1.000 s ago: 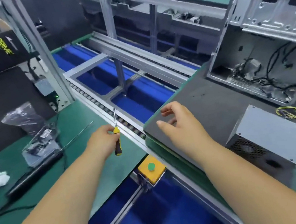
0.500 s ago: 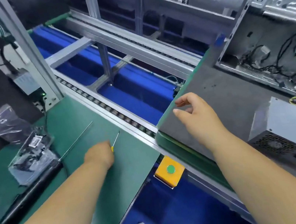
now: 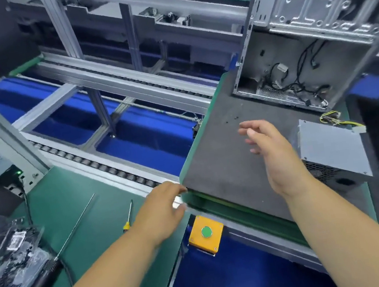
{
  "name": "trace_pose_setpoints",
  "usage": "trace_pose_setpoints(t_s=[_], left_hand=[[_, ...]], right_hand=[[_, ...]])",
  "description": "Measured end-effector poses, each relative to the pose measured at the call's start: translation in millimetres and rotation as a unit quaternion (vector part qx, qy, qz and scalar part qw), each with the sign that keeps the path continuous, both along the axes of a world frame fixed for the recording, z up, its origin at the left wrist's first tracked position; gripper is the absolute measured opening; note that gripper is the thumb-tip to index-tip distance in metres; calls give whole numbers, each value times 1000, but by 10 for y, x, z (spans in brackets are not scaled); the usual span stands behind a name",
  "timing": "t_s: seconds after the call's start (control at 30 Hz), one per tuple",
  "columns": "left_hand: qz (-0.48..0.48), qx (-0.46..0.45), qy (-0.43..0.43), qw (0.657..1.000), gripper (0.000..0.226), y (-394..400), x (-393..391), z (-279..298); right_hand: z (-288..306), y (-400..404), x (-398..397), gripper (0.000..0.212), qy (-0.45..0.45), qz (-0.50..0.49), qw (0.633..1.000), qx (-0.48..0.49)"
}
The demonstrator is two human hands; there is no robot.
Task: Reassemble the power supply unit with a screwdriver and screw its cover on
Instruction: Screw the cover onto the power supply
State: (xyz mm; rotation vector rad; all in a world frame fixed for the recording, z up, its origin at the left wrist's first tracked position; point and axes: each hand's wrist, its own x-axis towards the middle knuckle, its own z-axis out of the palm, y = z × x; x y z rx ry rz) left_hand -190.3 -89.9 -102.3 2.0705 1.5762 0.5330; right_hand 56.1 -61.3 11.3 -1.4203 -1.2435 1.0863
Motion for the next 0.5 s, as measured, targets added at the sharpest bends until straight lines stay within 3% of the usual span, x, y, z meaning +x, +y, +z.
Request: trace_pose_setpoints(t_s=[0.27, 0.5], left_hand=[[-164, -13, 151, 975, 28, 10, 552, -257], [-113, -99, 240, 959, 34, -201, 660, -393]], right_hand=[[414, -208, 894, 28, 110, -136, 982, 69], [396, -463, 1334, 25, 124, -144, 979, 71]])
